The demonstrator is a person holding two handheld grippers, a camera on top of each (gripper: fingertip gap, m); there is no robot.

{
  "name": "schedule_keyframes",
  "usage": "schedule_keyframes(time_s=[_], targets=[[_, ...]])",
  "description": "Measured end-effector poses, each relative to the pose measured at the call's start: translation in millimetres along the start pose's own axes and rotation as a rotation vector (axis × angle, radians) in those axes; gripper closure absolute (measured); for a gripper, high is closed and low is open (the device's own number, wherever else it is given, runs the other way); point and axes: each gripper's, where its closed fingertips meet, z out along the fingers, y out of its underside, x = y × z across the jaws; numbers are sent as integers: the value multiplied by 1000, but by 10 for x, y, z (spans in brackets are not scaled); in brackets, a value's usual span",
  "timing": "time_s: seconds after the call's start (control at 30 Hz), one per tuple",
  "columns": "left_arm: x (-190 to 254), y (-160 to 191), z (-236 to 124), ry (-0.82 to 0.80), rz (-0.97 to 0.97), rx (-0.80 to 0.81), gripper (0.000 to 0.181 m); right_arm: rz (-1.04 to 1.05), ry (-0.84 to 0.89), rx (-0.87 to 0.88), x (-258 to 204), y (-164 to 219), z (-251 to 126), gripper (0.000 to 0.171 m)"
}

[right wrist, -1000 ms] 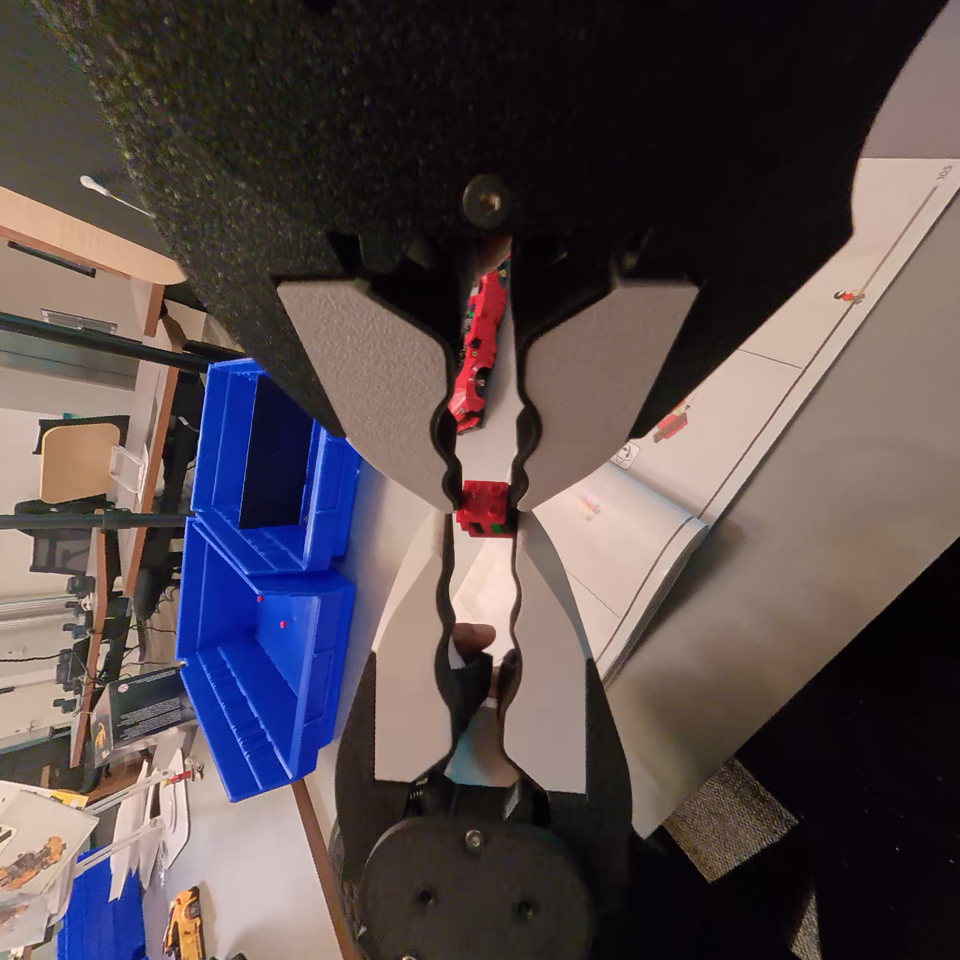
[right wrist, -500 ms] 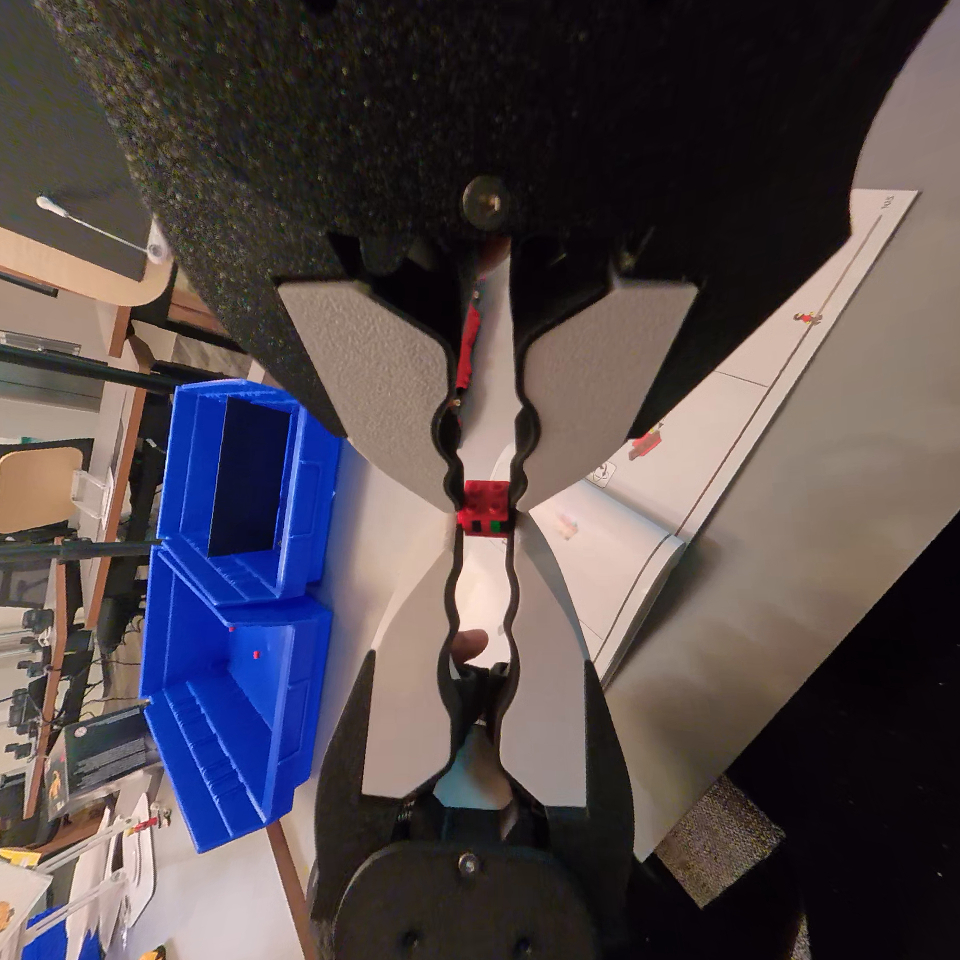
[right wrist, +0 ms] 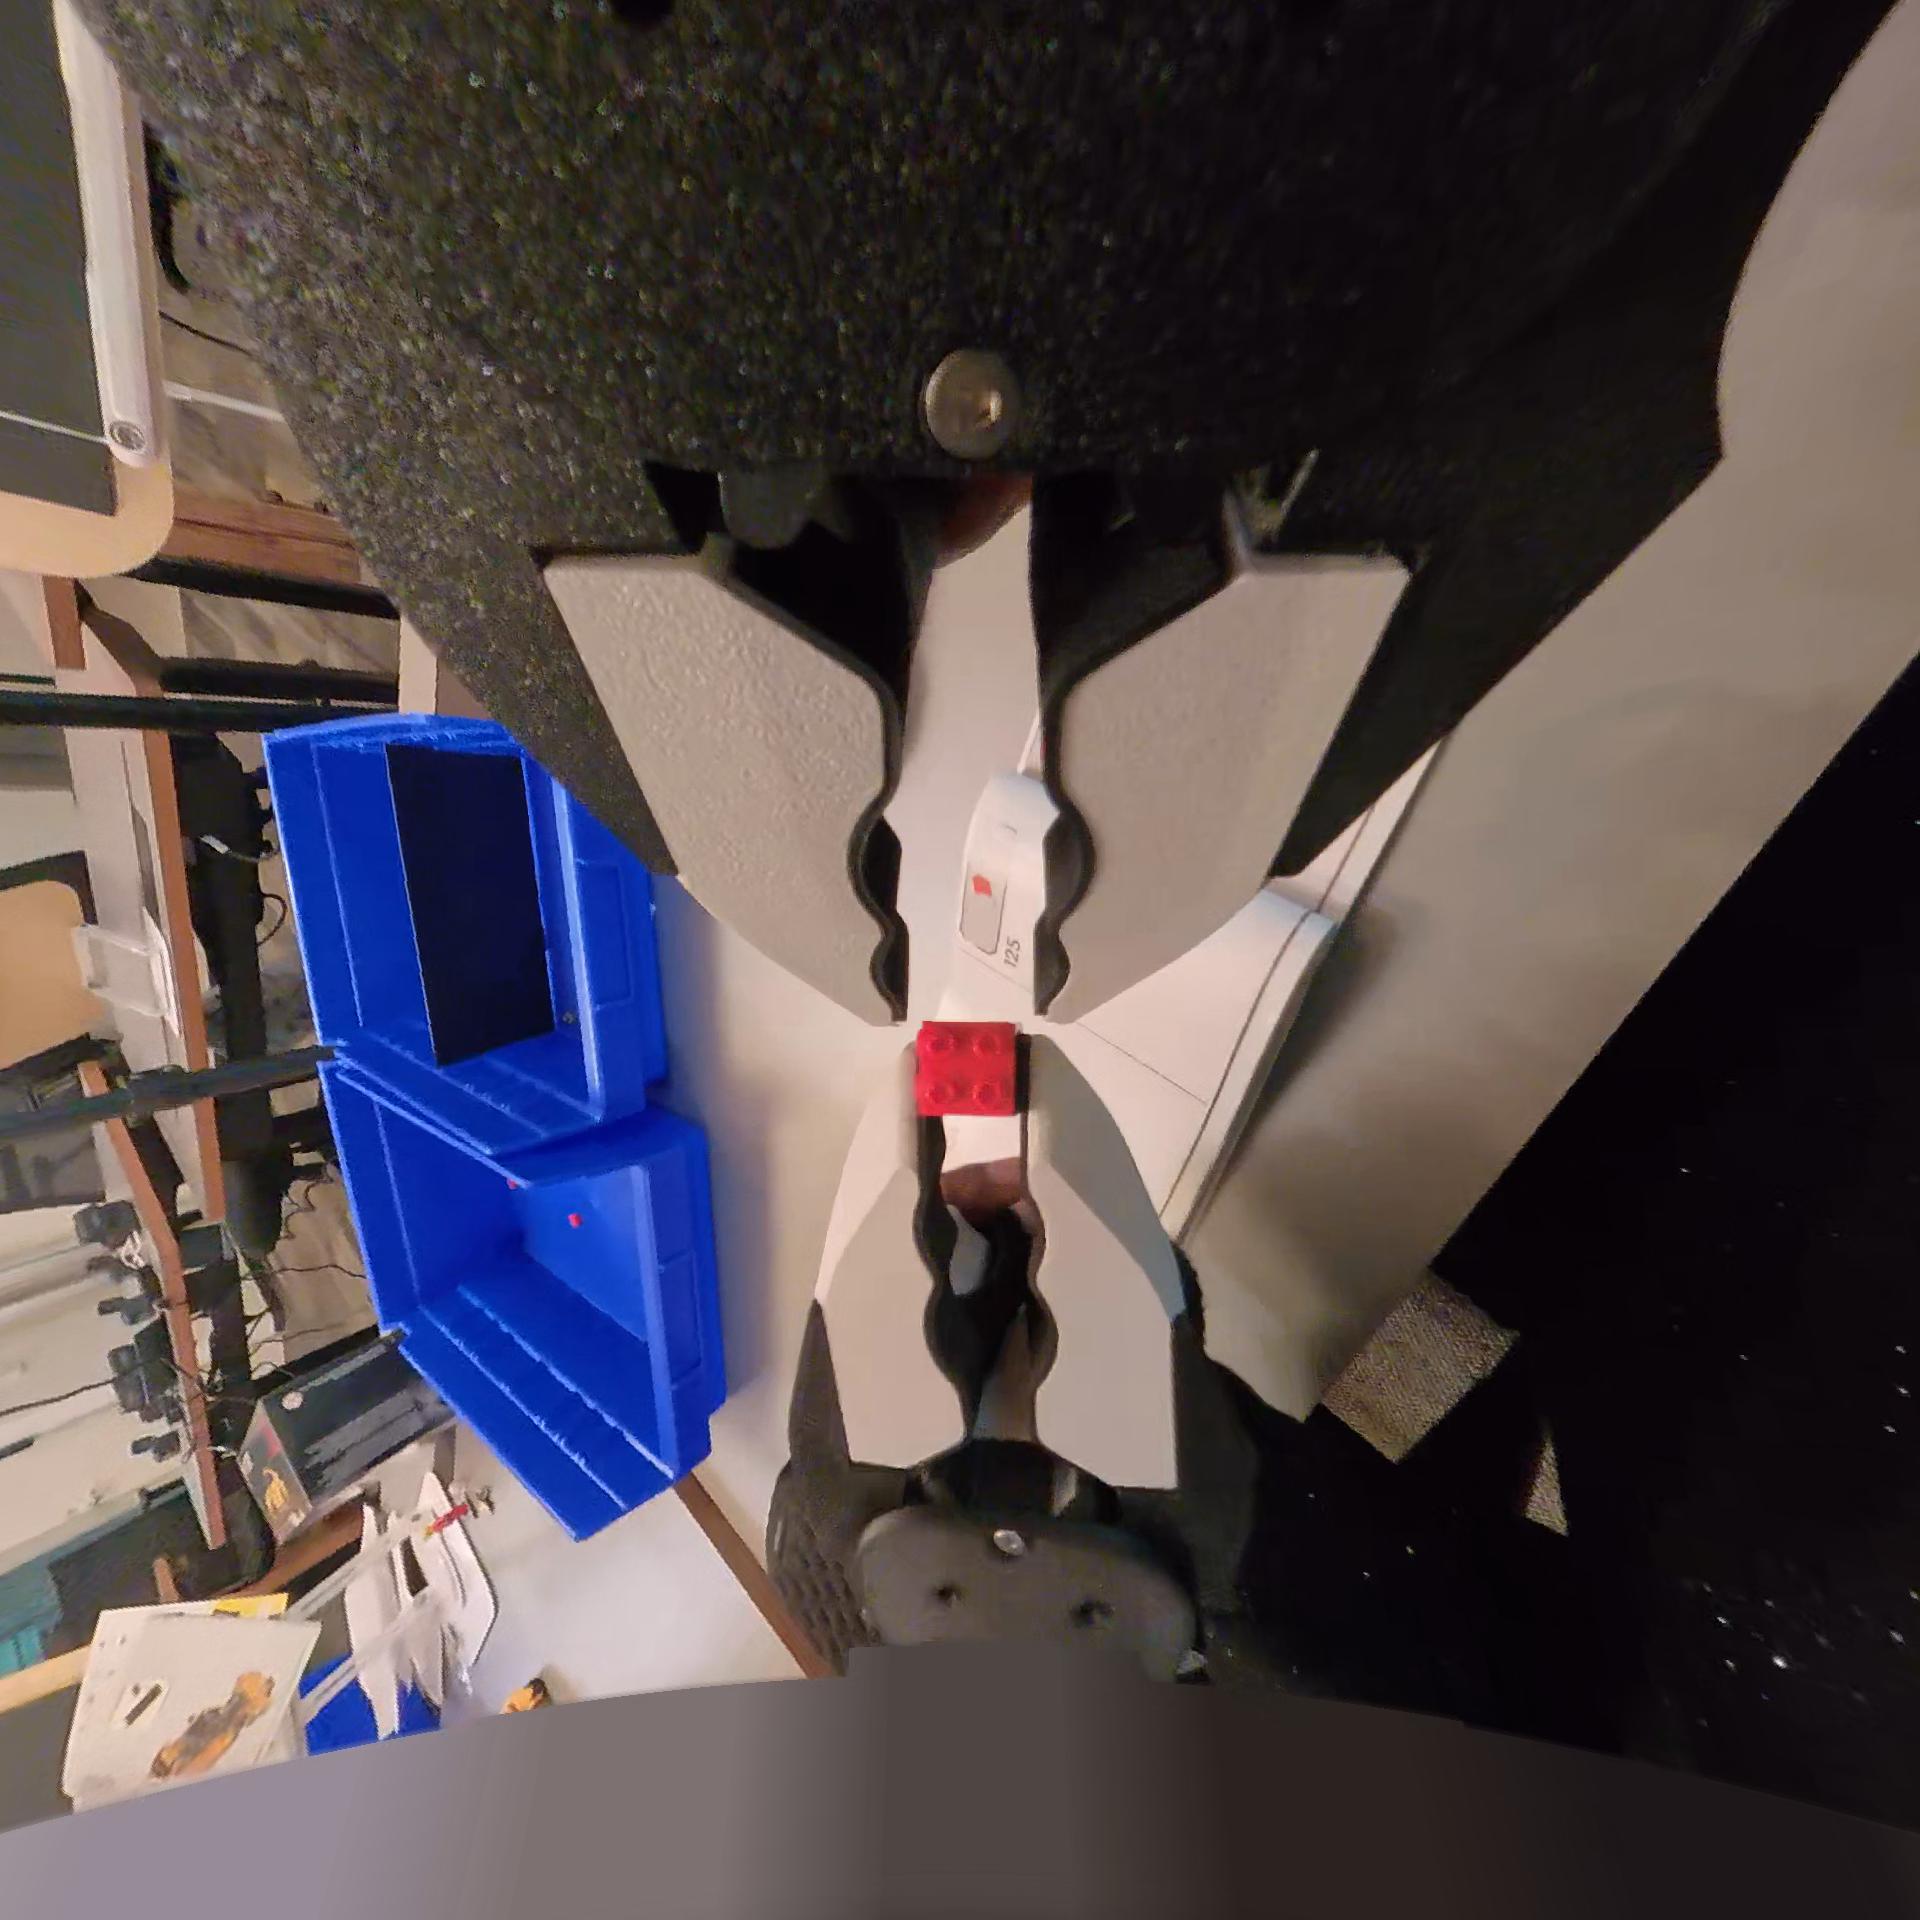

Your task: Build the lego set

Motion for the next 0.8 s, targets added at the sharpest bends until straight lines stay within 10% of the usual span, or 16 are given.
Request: schedule_keyframes(time_s=[0.53,0.8], targets=[[36,114,21,96,-401,57,165,328,-131,28,-44,97,132,154],[-260,276,-104,121,-383,-136,164,343,80,63,209,256,-13,154]])
